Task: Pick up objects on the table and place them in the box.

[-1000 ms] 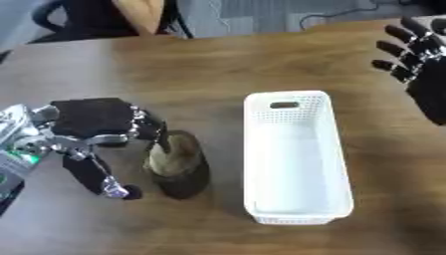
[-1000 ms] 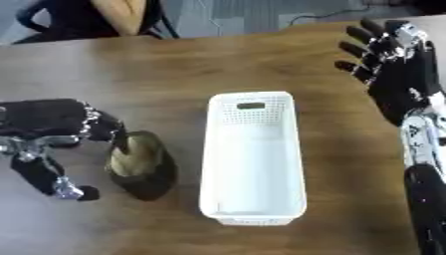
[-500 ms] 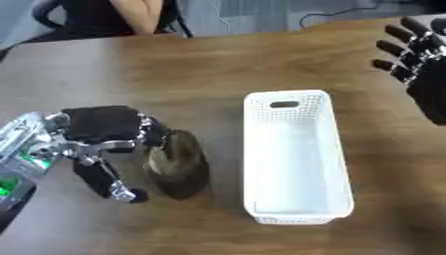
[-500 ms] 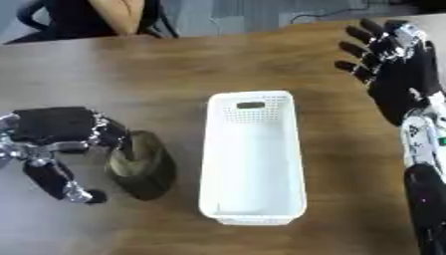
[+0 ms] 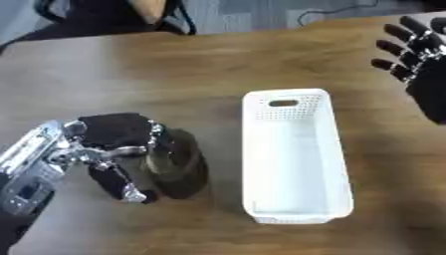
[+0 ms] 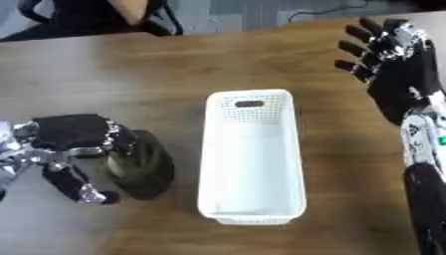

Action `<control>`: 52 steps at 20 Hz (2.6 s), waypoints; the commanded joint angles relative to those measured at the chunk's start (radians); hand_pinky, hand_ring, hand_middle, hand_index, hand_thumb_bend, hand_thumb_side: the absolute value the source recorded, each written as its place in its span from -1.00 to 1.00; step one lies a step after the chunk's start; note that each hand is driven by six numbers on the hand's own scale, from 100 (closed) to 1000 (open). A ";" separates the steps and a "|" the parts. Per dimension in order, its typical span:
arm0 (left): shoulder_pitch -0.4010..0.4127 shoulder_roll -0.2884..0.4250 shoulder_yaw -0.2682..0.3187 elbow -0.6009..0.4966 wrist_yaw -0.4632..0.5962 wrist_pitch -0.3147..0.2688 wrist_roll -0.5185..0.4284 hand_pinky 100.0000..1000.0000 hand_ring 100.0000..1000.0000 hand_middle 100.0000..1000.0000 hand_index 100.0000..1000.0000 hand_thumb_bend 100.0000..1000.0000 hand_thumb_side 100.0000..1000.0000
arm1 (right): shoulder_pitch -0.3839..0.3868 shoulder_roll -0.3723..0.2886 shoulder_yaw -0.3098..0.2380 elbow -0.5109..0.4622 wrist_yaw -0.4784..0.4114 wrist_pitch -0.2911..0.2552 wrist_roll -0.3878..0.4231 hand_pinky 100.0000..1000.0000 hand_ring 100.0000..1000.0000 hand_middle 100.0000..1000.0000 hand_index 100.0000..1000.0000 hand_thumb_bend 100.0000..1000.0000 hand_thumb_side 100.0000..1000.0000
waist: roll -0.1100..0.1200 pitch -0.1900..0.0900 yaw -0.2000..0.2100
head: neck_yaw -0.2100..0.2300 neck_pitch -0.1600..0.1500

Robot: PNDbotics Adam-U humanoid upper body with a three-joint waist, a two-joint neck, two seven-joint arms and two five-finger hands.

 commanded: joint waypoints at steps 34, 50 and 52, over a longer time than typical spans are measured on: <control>-0.153 0.104 0.061 -0.147 0.090 0.095 -0.010 -1.00 -1.00 -0.65 -0.37 -1.00 -1.00 | -0.003 -0.008 -0.001 -0.020 0.012 0.005 0.006 0.60 0.85 0.88 1.00 -1.00 1.00 | 0.011 -0.038 0.006 | 0.003 -0.024; -0.257 0.033 0.027 -0.126 0.113 0.086 -0.069 -1.00 -1.00 -0.65 -0.37 -1.00 -1.00 | -0.006 -0.003 0.001 -0.021 0.017 0.010 0.007 0.60 0.85 0.88 1.00 -1.00 1.00 | 0.020 -0.043 -0.011 | 0.013 -0.029; -0.297 -0.003 0.008 -0.107 0.105 0.073 -0.083 -1.00 -1.00 -0.65 -0.37 -1.00 -1.00 | -0.010 0.000 0.005 -0.020 0.020 0.011 0.011 0.60 0.85 0.88 1.00 -1.00 1.00 | 0.021 -0.041 -0.019 | 0.021 -0.032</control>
